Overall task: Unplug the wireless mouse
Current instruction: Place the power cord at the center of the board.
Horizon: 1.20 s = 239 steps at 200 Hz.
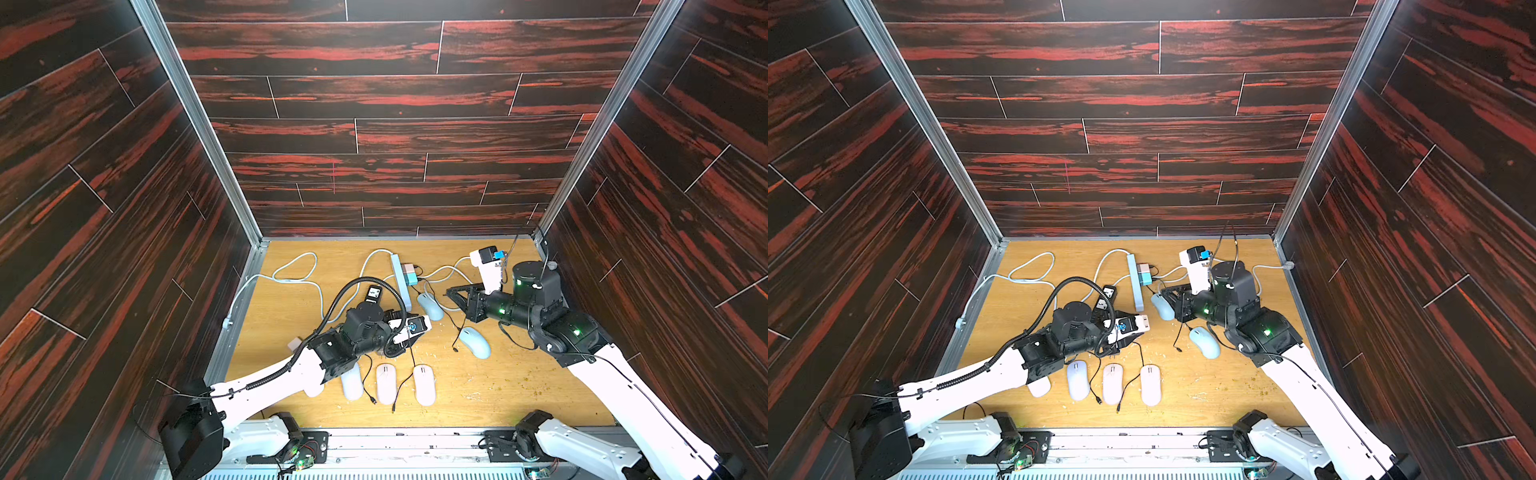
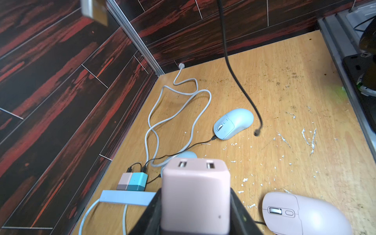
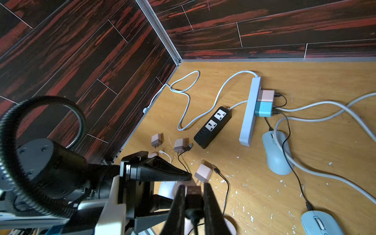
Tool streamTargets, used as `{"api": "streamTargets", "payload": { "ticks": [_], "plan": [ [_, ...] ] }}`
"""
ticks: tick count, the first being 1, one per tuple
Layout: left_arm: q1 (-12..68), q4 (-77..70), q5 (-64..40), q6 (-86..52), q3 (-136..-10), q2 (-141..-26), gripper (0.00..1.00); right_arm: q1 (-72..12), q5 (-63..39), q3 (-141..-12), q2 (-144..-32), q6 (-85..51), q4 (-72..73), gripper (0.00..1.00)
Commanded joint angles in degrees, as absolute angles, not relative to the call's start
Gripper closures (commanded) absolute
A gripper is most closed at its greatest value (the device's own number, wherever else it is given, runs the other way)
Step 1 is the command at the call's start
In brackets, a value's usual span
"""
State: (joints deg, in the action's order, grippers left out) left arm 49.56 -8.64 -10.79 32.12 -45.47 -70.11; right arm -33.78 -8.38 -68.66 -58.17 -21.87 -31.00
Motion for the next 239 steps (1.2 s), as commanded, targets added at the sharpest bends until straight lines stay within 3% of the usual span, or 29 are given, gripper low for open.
{"api": "streamTargets", "payload": {
  "ticks": [1, 56, 88, 111, 174, 214, 239],
  "plan": [
    [49.57, -9.38, -7.39, 30.4, -45.01, -68.25, 1.0, -33.9, -2.54, -68.16, -58.98, -23.6, -33.37, 1.0],
    [49.42, -15.38, -0.47, 19.73, -43.42, -70.49, 1.0, -41.79, 23.49, -69.47, -63.84, -34.56, -40.25, 1.0],
    [49.18, -19.32, 7.68, 12.86, -42.79, -70.71, 1.0, -48.48, 31.59, -72.72, -69.91, -36.95, -46.64, 1.0],
    [48.14, -19.73, 12.31, 7.34, -43.46, -70.58, 1.0, -49.97, 28.84, -74.02, -71.56, -40.5, -50.16, 1.0],
    [43.22, -16.5, 23.25, -10.9, -44.48, -69.09, 1.0, -54.6, 21.84, -62.76, -62.77, -50.08, -52.93, 1.0],
    [42.55, -16.68, 23.45, -10.73, -42.92, -68.12, 1.0, -67.36, 23.42, -67.01, -63.45, -61.14, -65.45, 1.0],
    [42.54, -16.89, 23.86, -10.65, -42.46, -68.2, 1.0, -67.84, 23.16, -65.08, -63.29, -61.83, -64.47, 1.0]
  ]
}}
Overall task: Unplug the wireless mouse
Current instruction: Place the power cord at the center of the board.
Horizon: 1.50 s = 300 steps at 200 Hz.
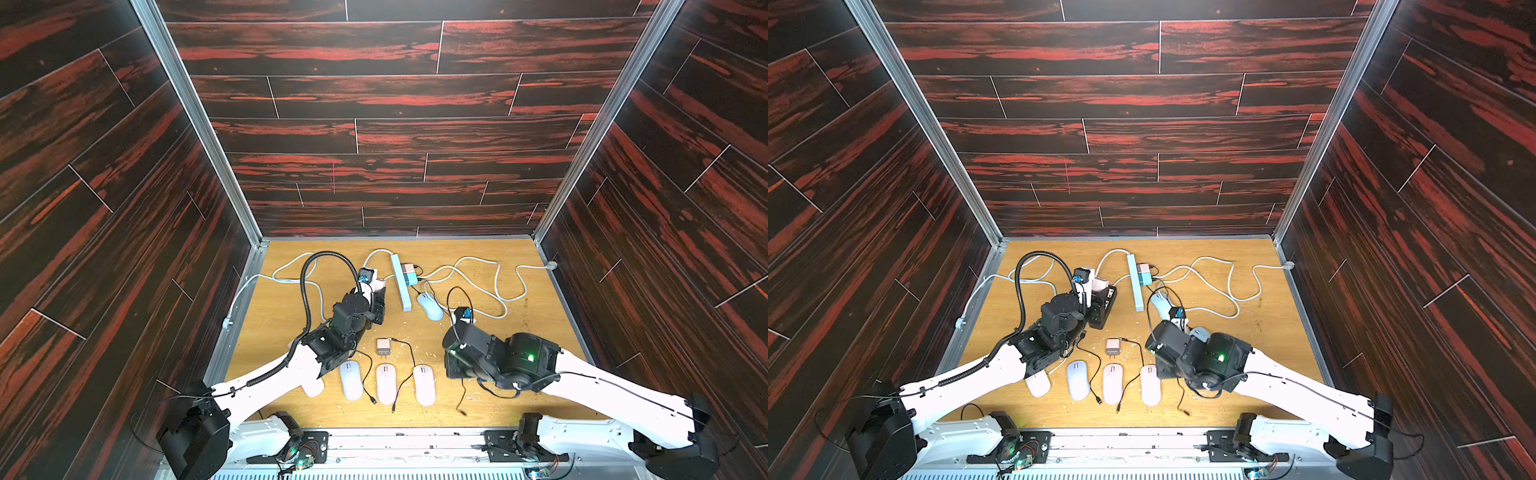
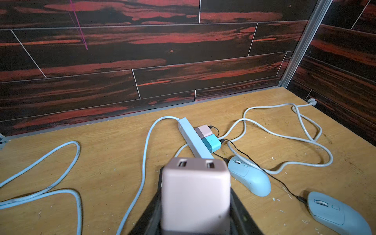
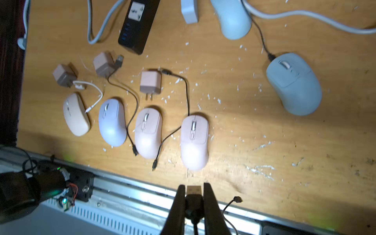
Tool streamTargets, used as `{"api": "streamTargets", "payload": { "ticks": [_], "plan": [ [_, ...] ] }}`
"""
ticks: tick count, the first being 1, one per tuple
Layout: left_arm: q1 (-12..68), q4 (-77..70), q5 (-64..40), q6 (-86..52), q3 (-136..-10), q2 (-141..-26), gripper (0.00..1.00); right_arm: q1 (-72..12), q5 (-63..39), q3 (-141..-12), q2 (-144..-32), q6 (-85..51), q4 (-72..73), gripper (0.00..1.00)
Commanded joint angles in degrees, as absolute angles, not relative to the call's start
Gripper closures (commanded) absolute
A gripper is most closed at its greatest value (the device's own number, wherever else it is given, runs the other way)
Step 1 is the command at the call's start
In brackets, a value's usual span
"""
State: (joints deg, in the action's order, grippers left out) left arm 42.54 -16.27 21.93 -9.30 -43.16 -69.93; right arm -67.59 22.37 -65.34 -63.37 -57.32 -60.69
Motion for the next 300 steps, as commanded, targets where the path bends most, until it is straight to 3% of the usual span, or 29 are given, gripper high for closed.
{"api": "streamTargets", "payload": {
  "ticks": [1, 40, 108, 169, 217, 264, 300],
  "plan": [
    [42.54, -16.88, 23.84, -10.64, -42.46, -68.2, 1.0, -67.67, 23.23, -64.93, -63.28, -61.68, -64.27, 1.0],
    [42.54, -15.31, 21.1, -11.95, -43.33, -68.75, 1.0, -56.99, 20.3, -55.36, -66.51, -50.46, -45.0, 1.0],
    [42.54, -11.59, 21.17, -14.26, -43.03, -66.22, 1.0, -47.01, 20.73, -50.9, -78.87, -34.55, -22.72, 1.0],
    [42.54, -9.58, 22.29, -14.36, -41.86, -62.99, 1.0, -43.9, 19.05, -52.14, -88.68, -29.75, -17.42, 1.0],
    [42.47, -9.93, 22.7, -15.73, -40.43, -61.88, 1.0, -42.95, 21.14, -49.35, -90.61, -32.76, -17.44, 0.86],
    [42.54, -8.86, 22.48, -17.98, -41.38, -62.97, 1.0, -42.84, 18.71, -49.35, -88.51, -32.75, -16.46, 0.45],
    [42.54, -4.59, 21.42, -23.9, -43.28, -64.89, 1.0, -42.81, 19.16, -48.95, -81.91, -32.88, -17.15, 0.39]
  ]
}}
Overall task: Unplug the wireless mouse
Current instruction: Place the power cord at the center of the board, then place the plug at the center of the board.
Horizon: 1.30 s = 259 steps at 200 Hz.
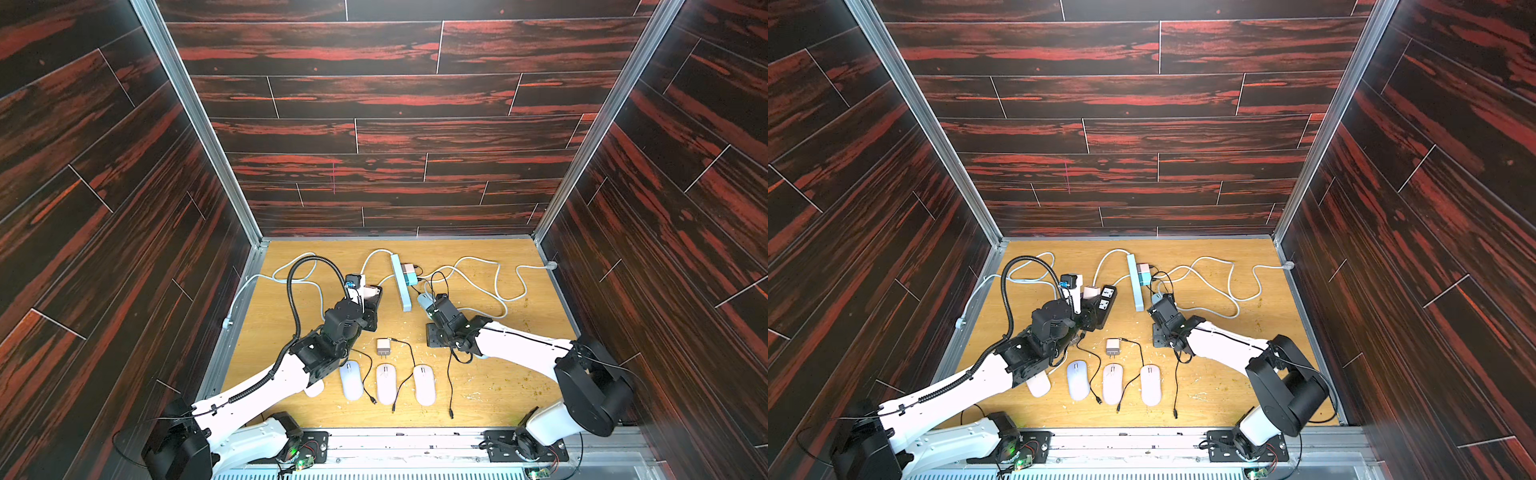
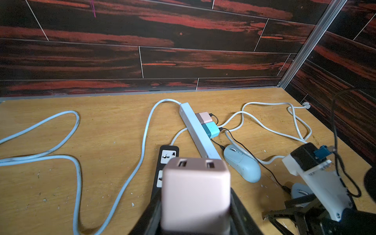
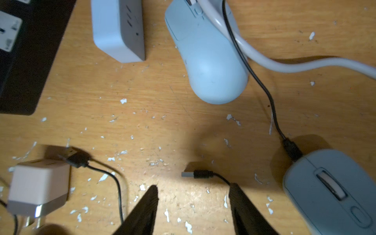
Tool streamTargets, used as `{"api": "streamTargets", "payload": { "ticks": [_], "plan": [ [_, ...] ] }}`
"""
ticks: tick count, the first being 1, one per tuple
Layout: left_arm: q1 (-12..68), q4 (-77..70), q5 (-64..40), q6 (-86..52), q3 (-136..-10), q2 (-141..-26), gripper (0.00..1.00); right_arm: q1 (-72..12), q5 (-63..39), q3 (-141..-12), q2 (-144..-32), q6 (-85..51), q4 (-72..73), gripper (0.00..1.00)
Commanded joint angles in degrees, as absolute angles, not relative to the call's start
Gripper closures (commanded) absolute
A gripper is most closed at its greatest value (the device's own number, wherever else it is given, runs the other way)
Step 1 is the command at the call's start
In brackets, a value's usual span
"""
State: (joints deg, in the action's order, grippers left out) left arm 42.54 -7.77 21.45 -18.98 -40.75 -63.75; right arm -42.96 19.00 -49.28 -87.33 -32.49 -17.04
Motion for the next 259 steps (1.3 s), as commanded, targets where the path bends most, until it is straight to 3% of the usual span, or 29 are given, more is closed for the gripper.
{"api": "streamTargets", "payload": {
  "ticks": [1, 20, 49, 99, 152, 259],
  "plan": [
    [42.5, -4.54, 21.34, -24.12, -43.35, -64.96, 1.0, -42.85, 19.16, -48.86, -81.69, -32.88, -17.14, 0.39],
    [42.62, -2.7, 20.02, -28.76, -44.65, -66.83, 1.0, -42.88, 19.37, -47.96, -76.8, -33.29, -16.96, 0.39],
    [45.73, 13.65, 23.45, -39.64, -54.05, -74.48, 1.0, -42.49, 19.74, -47.02, -70.54, -34.66, -16.91, 0.39],
    [52.98, 8.92, 17.53, -54.68, -54.82, -86.7, 1.0, -37.03, 14.84, -43.37, -62.4, -38.65, -15.81, 0.26],
    [57.94, 10.85, 18.19, -58.34, -62.95, -99.64, 1.0, -28.92, 12.44, -38.26, -52.71, -40.36, -19.93, 0.27],
    [61.66, 21.25, 21.6, -63.83, -74.07, -112.54, 1.0, -27.29, 14.84, -36.48, -46.08, -38.28, -25.56, 0.27]
  ]
}}
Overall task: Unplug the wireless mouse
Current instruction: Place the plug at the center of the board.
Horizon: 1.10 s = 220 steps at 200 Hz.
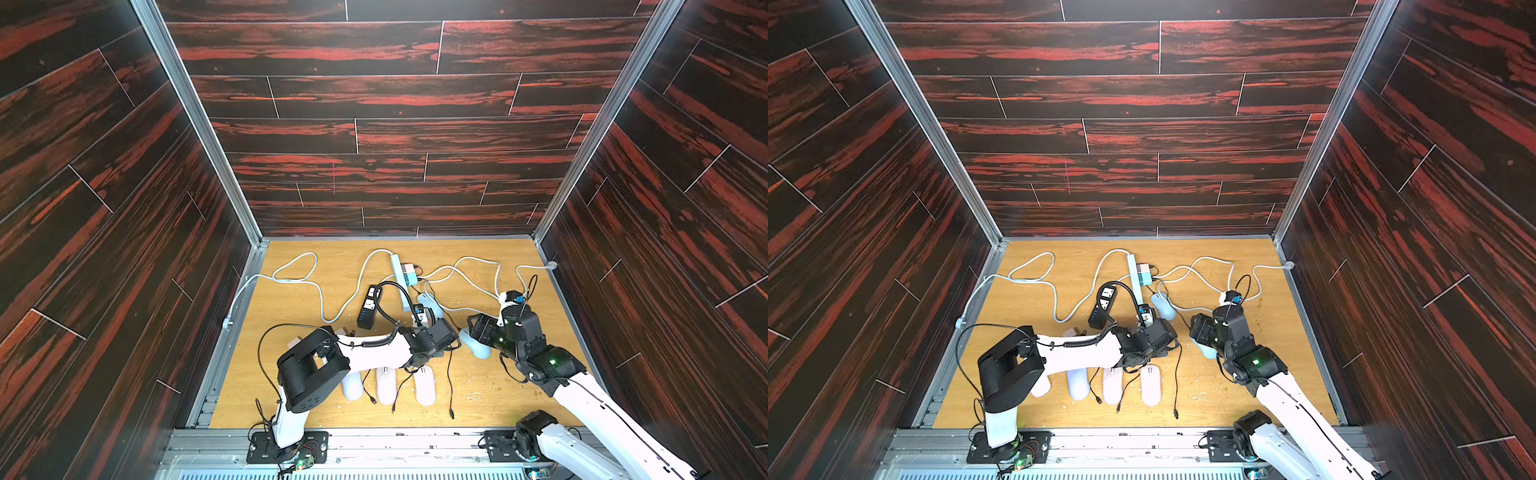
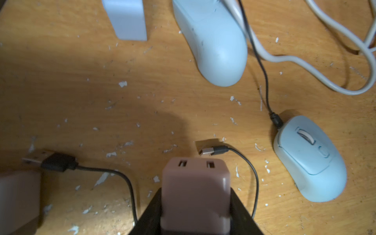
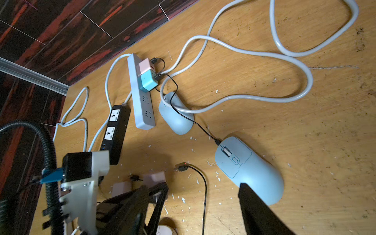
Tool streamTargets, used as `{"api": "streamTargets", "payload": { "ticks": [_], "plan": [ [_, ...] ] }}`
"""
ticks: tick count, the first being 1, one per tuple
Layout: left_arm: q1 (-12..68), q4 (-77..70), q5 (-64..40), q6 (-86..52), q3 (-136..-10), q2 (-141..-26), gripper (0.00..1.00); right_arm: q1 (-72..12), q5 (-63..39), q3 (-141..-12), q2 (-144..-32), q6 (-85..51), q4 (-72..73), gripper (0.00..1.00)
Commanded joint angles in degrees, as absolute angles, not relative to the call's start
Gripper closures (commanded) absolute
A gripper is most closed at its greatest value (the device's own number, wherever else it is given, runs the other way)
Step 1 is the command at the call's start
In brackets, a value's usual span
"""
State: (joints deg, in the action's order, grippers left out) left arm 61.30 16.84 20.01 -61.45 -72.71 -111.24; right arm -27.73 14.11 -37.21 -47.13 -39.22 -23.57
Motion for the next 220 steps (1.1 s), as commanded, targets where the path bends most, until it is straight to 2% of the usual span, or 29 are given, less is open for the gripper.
{"api": "streamTargets", "payload": {
  "ticks": [1, 28, 50, 95, 138, 202, 220],
  "plan": [
    [61.68, 21.35, 21.61, -63.91, -74.08, -112.61, 1.0, -27.27, 14.85, -36.43, -46.02, -38.3, -25.57, 0.27],
    [61.88, 22.08, 21.48, -65.05, -74.21, -113.84, 0.96, -27.16, 14.6, -35.73, -45.36, -38.19, -25.75, 0.27],
    [61.87, 21.89, 20.8, -65.37, -74.27, -114.56, 0.88, -27.03, 14.35, -35.43, -45.27, -38.22, -25.75, 0.27],
    [61.87, 23.42, 22.13, -65.72, -73.75, -114.02, 0.52, -26.98, 14.17, -35.51, -45.45, -37.98, -25.58, 0.27],
    [61.71, 25.15, 22.96, -65.81, -74.09, -113.96, 0.31, -26.98, 13.48, -35.33, -46.36, -38.29, -24.92, 0.27],
    [61.81, 25.71, 27.72, -59.35, -76.94, -109.12, 0.28, -26.98, 13.53, -37.6, -47.42, -36.3, -25.45, 0.28],
    [61.72, 25.22, 28.85, -56.31, -77.42, -105.74, 0.2, -26.79, 12.94, -37.54, -48.23, -32.85, -24.17, 0.17]
  ]
}}
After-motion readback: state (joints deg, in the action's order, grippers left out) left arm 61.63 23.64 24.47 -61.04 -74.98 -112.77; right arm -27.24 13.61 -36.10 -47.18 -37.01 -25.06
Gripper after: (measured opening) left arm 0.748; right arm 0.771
